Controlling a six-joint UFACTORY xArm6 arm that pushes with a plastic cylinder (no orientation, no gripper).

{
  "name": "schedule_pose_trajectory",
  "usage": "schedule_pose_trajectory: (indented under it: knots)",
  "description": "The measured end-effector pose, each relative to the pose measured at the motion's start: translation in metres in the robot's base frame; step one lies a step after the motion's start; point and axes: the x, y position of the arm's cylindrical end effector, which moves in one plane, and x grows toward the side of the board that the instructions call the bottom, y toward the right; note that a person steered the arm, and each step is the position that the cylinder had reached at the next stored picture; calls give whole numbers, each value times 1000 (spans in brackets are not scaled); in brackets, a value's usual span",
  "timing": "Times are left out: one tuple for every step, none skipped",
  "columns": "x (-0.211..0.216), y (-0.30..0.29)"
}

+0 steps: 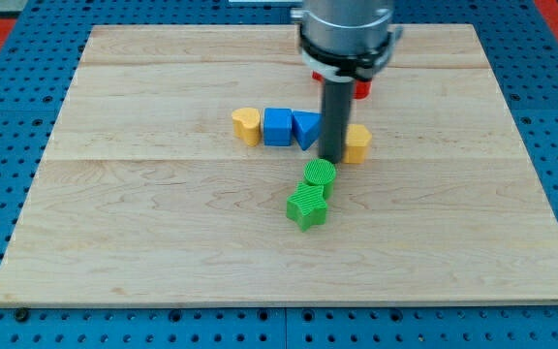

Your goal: Keep the green circle at the top right of the green star

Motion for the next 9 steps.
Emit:
schedule_pose_trajectory:
  knots:
    - [4,41]
    - [-3,84]
    - [-25,88]
    - [-63,19]
    - [-32,33]
    - [-43,-6]
    - [-75,-7]
    - [-80,22]
    - [-115,3]
